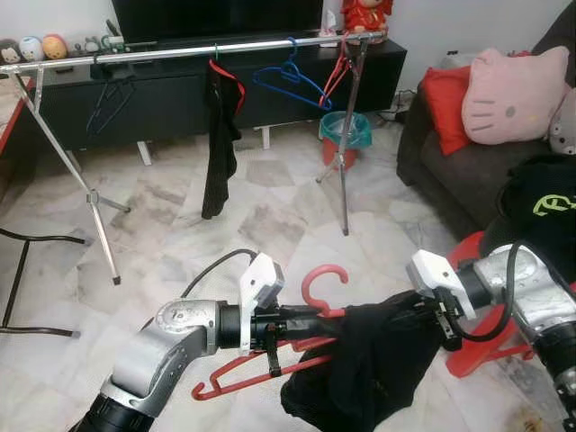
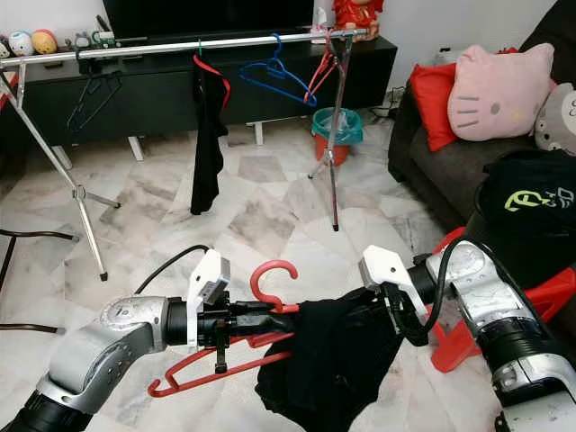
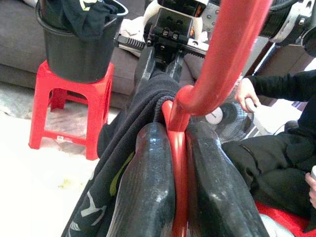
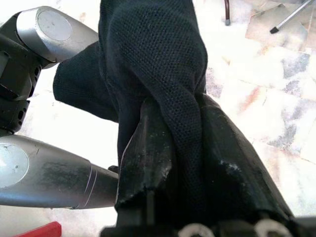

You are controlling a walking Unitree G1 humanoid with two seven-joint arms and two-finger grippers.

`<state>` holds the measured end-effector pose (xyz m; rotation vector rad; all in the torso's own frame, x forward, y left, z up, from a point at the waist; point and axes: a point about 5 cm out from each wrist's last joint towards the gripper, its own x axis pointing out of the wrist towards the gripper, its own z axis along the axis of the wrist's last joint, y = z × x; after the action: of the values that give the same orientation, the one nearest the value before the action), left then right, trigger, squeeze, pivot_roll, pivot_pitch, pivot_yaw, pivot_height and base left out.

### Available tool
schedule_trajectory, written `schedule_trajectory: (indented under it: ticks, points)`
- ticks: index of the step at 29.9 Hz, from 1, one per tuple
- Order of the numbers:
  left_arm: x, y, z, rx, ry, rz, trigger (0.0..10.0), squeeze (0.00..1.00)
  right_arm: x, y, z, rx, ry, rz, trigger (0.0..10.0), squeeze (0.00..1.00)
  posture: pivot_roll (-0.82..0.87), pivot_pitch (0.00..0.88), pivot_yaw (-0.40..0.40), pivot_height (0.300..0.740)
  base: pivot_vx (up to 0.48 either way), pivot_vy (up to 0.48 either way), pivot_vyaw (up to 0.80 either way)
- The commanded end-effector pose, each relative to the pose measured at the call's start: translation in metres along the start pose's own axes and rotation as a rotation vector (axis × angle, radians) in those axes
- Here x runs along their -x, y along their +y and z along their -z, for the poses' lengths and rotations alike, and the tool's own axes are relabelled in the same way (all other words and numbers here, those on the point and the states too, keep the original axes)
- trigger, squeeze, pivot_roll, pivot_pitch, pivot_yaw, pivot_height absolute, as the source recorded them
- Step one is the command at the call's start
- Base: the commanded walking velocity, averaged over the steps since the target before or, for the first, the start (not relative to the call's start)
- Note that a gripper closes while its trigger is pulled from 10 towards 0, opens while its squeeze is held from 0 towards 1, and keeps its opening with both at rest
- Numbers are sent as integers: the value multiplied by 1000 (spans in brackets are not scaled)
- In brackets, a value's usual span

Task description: Hang hanger

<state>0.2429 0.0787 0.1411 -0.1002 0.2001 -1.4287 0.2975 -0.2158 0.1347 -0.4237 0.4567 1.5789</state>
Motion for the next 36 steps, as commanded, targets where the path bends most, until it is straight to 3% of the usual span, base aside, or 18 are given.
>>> schedule_trajectory:
  ticks: [1,7,8,9,36]
  points:
    - [-9,-7,-5,-23,-18,61,10000,0,1,-2,-7,23,-24,3,0,0,-72,48,-56,740,0,0,0]
    - [-9,-8,-4,-21,-18,66,10000,0,-1,-2,-6,22,-22,-3,0,0,-72,48,-56,740,0,0,0]
    - [-9,-8,-4,-23,-21,66,10000,812,-1,-2,-7,23,-22,-3,0,0,-72,48,-56,740,0,0,0]
    - [-8,-8,-4,-19,-21,68,10000,1000,-1,-2,-7,23,-21,-4,0,0,-72,48,-56,740,0,0,0]
    - [19,0,6,-7,61,16,10000,1000,-4,-2,-2,14,-7,-7,0,0,-62,50,-54,740,0,0,0]
